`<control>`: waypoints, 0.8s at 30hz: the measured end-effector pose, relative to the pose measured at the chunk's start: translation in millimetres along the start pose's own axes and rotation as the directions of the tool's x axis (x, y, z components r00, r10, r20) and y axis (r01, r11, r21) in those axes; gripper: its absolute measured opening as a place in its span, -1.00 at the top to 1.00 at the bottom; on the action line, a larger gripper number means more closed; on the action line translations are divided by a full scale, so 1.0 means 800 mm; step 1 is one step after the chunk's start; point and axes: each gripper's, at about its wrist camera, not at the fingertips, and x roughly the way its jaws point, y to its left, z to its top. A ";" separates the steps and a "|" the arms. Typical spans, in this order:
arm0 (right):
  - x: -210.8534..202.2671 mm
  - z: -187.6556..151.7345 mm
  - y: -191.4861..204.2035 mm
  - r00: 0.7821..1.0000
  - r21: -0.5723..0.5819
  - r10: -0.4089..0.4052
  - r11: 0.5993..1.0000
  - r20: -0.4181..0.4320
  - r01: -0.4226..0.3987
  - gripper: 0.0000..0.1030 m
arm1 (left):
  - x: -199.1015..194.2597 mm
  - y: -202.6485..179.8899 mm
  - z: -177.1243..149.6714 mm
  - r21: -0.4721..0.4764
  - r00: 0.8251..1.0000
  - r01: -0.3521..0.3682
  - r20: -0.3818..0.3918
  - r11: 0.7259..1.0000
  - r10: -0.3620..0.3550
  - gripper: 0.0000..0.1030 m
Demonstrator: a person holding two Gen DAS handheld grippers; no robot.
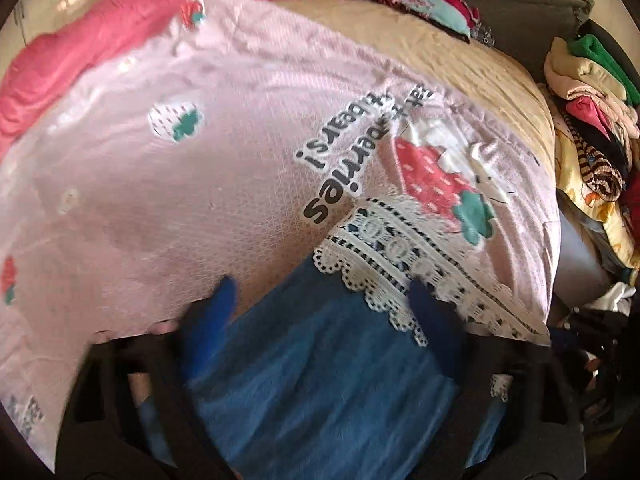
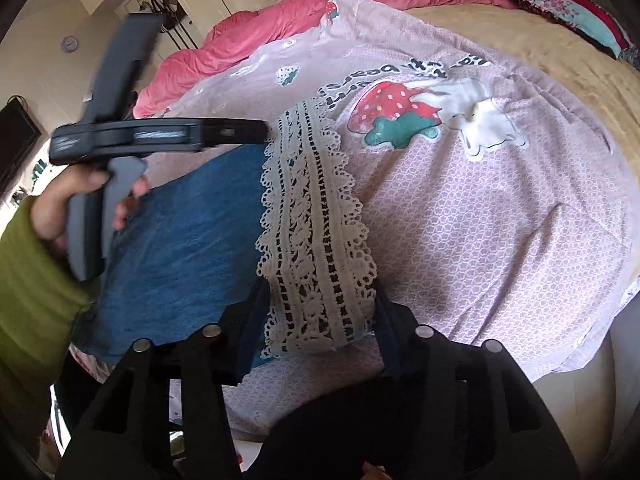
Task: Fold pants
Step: 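Grasp the lace edge with both grippers and lift it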
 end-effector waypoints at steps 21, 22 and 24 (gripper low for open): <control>0.034 0.025 0.008 0.992 0.012 0.093 0.996 -0.081 -0.092 0.45 | 0.044 -0.002 0.004 0.017 0.980 0.200 -0.027 0.980 -0.199 0.22; 0.034 0.026 0.009 0.993 0.009 0.092 0.996 -0.079 -0.092 0.47 | 0.045 -0.004 0.003 0.020 0.979 0.203 -0.032 0.979 -0.203 0.34; 0.036 0.028 0.009 0.992 0.008 0.098 0.995 -0.076 -0.098 0.50 | 0.044 -0.006 0.002 0.019 0.977 0.213 -0.035 0.977 -0.212 0.45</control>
